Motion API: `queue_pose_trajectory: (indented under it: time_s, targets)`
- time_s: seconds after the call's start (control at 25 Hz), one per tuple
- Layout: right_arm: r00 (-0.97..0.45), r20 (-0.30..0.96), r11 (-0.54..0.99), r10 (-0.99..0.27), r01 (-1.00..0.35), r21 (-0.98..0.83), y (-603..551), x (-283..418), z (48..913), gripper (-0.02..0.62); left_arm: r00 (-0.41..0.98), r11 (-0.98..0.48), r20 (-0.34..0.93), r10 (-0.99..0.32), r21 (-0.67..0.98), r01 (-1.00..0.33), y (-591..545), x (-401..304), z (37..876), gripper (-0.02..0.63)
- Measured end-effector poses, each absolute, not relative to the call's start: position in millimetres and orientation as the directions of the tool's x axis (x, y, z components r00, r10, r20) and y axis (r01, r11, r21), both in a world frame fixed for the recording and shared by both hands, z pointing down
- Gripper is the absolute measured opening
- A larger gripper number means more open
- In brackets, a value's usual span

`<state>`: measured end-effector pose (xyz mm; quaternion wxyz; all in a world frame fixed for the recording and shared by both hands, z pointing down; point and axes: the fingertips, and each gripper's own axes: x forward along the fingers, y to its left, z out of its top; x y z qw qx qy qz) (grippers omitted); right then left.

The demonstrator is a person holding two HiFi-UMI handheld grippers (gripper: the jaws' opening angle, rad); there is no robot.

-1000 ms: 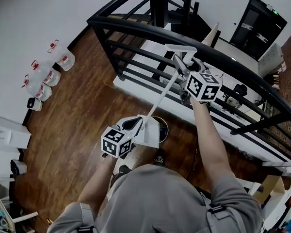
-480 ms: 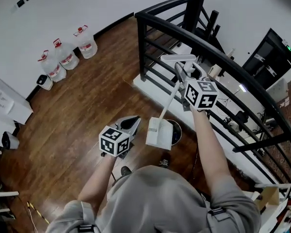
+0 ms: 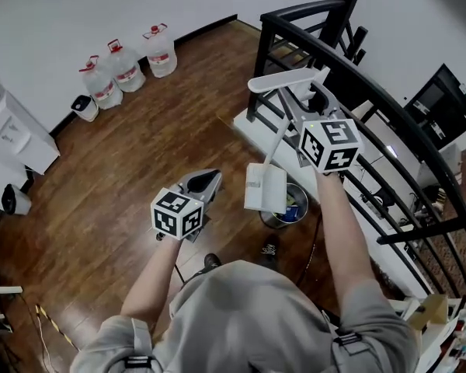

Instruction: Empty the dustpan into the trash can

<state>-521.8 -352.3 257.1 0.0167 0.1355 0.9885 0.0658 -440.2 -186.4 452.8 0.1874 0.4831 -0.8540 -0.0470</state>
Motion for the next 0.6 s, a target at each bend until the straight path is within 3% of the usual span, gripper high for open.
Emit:
queue_pose_trajectory:
  time_s: [0.32, 0.6]
  targets:
    - [-0.928, 0.004, 0.924, 0.372, 0.371, 0.088, -281, -547, 271, 0.204, -0.545, 0.598, 0.250, -0.800, 0.268, -0.755, -135, -456, 450, 0.000]
    - [-0.892, 0.139, 0.898, 0.429, 0.438, 0.037, -229, -588, 362, 0.204, -0.599, 0.680, 0.325, -0.732, 0.301, -0.668, -92, -453, 479, 0.000]
